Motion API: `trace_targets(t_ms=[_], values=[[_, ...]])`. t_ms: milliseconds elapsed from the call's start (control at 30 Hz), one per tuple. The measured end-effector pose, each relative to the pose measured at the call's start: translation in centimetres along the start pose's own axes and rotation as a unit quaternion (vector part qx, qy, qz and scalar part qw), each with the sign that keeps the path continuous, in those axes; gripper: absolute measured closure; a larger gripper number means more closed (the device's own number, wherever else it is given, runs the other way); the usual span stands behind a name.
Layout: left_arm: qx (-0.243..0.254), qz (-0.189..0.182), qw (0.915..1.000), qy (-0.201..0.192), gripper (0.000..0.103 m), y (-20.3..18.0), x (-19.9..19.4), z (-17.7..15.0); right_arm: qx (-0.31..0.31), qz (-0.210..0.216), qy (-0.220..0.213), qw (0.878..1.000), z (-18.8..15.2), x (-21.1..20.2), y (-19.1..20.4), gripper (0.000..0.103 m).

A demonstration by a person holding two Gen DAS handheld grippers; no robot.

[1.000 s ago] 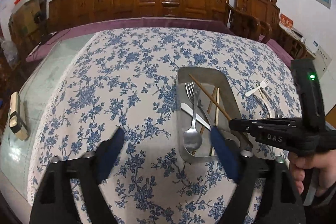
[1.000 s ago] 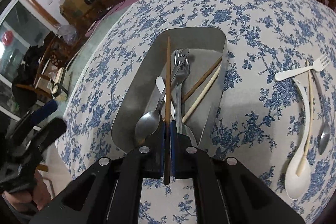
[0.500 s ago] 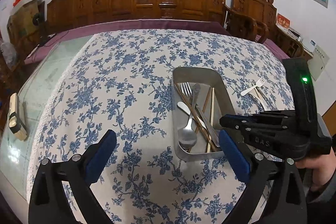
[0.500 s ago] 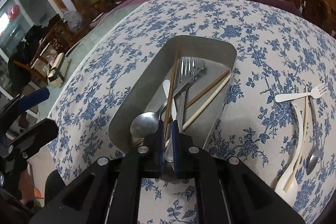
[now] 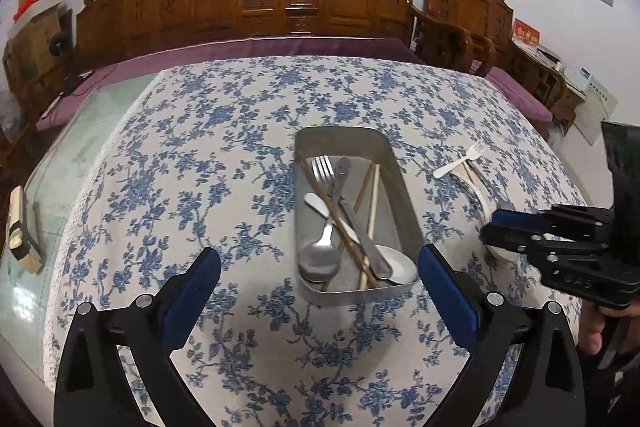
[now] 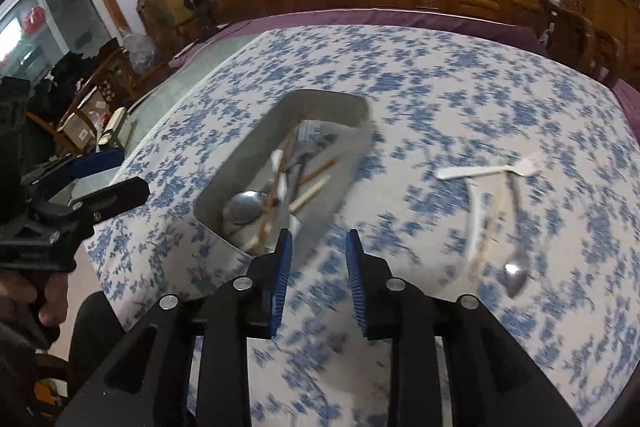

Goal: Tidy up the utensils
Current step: 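Lower the metal spoon into the tray with the left tool while the right tool releases the chopstick there, then move the right tool back to the table and grasp the light bamboo chopstick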

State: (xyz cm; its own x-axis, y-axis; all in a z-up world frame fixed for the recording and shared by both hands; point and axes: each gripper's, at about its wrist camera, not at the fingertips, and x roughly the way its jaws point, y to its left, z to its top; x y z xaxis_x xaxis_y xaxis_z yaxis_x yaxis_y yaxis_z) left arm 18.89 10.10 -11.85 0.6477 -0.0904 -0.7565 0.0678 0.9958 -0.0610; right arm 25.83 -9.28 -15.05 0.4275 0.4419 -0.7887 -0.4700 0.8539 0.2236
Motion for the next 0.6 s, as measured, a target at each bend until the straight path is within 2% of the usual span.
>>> trace_targets(t_ms=[67,233,600], values=[[0.005,-0.004,1.0000,0.001,0.008,-0.7,0.1,0.1,0.003,-0.009,-0.002,1.000,-0.6,-0.9,-1.0,0.065],[0.018,-0.014,0.9997,0.004,0.008,-2.9,0.5,0.3,0.015,-0.037,-0.002,0.999,-2.5,-3.1,-4.1,0.060],[0.042,-0.043,0.9981,0.013,0.008,-7.7,2.2,0.6,0.049,-0.079,0.011,0.996,-4.7,-4.0,-10.6,0.060]])
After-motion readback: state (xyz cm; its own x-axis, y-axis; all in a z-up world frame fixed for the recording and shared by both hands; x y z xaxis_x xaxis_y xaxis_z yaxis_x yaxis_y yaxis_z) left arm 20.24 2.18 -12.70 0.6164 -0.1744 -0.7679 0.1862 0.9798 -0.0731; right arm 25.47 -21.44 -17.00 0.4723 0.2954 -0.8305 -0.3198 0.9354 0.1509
